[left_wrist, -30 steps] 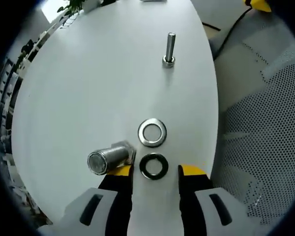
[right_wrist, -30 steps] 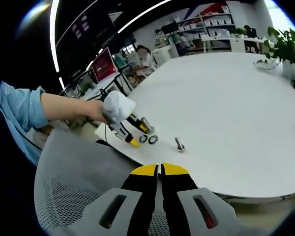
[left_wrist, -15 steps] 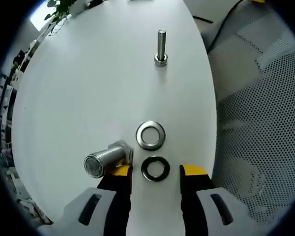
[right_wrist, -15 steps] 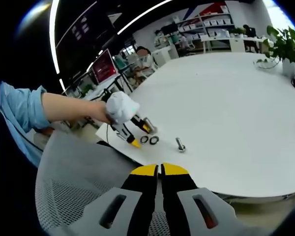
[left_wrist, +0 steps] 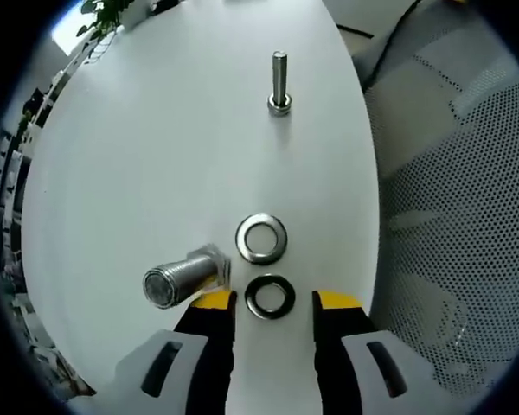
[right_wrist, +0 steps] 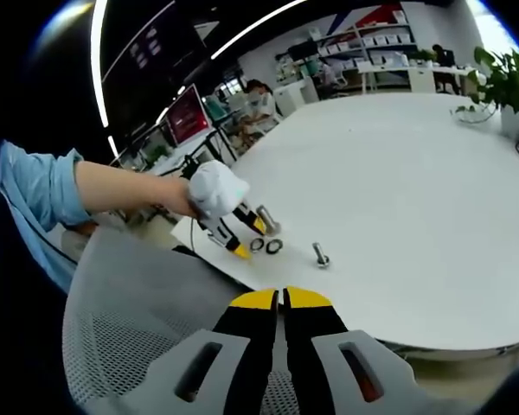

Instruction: Place the washer onto the threaded stud by aligning its center hole with the stud, sliding it down to the base, and recovering from edge contact or off-axis alignment until the washer reaches the visible bottom stop.

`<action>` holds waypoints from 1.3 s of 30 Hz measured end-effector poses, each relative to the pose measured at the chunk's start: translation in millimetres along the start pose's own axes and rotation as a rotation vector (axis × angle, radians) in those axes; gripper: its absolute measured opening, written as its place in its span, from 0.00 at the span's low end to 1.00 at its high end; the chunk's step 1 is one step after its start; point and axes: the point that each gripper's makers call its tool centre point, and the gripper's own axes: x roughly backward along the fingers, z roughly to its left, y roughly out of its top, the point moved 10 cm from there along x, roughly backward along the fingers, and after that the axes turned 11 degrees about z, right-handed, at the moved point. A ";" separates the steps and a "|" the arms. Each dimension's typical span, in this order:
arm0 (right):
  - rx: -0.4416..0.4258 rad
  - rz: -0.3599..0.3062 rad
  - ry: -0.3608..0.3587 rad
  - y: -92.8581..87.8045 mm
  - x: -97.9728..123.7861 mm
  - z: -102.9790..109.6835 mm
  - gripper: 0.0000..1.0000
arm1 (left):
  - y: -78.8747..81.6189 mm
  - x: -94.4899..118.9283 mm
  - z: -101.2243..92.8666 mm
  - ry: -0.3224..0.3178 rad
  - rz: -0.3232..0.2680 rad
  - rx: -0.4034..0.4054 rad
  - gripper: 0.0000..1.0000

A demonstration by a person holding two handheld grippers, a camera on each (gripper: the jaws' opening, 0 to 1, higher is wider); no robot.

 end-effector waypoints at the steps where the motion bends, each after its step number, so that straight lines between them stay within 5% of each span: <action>1: -0.001 0.000 0.001 0.1 -0.1 0.1 0.06 | -0.2 0.1 0.2 0.002 0.000 0.016 0.30; 4: 0.004 0.004 0.002 0.4 -0.5 0.1 0.06 | -0.8 -0.1 2.3 -0.004 0.011 0.028 0.21; 11: 0.012 0.009 0.000 0.4 -0.9 -0.1 0.06 | 2.1 0.5 1.1 -0.001 0.036 0.035 0.21; 39: -0.006 -0.006 -0.014 0.6 0.2 -1.0 0.05 | -6.8 5.7 2.8 0.039 -0.035 0.136 0.19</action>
